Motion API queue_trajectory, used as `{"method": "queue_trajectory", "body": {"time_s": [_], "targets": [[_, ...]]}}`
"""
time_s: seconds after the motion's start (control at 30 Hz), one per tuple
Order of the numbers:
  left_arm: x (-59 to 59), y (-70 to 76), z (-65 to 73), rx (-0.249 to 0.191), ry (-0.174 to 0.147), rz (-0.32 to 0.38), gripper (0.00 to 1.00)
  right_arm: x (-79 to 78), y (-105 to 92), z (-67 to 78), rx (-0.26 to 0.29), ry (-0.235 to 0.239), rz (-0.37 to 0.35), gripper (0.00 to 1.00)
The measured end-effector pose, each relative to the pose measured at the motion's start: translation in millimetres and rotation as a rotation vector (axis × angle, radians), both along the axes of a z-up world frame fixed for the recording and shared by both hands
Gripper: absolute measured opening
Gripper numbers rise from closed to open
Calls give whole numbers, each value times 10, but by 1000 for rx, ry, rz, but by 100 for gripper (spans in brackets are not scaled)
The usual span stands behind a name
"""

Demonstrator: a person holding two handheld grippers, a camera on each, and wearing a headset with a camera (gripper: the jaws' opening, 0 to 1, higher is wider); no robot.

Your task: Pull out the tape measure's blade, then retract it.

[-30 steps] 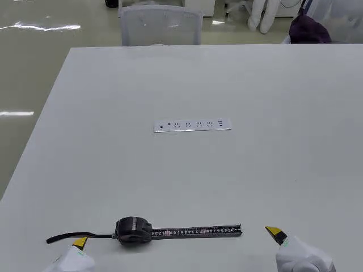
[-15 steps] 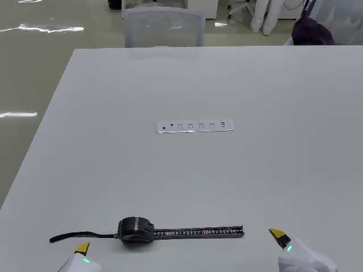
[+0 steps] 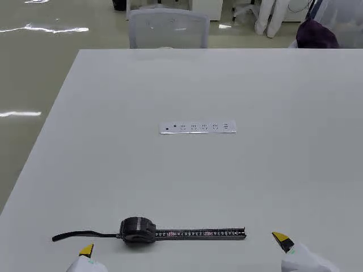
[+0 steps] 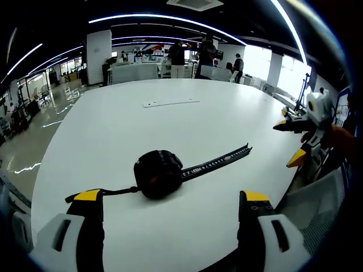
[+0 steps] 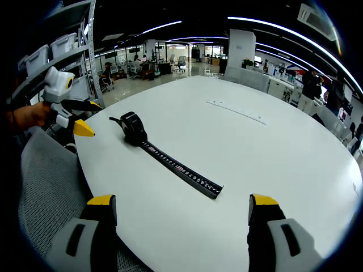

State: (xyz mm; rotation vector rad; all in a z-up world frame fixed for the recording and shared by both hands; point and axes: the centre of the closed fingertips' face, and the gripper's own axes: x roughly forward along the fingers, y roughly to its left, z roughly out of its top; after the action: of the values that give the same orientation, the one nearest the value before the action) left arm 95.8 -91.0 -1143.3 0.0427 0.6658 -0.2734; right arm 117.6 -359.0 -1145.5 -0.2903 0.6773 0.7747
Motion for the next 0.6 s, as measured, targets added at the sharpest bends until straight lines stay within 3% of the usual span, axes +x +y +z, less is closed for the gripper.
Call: {"method": "queue_trajectory", "body": {"time_s": [0.6], "targets": [[115, -36, -41, -16, -38, 111, 99, 45, 0, 25, 3, -10, 18, 97]]}}
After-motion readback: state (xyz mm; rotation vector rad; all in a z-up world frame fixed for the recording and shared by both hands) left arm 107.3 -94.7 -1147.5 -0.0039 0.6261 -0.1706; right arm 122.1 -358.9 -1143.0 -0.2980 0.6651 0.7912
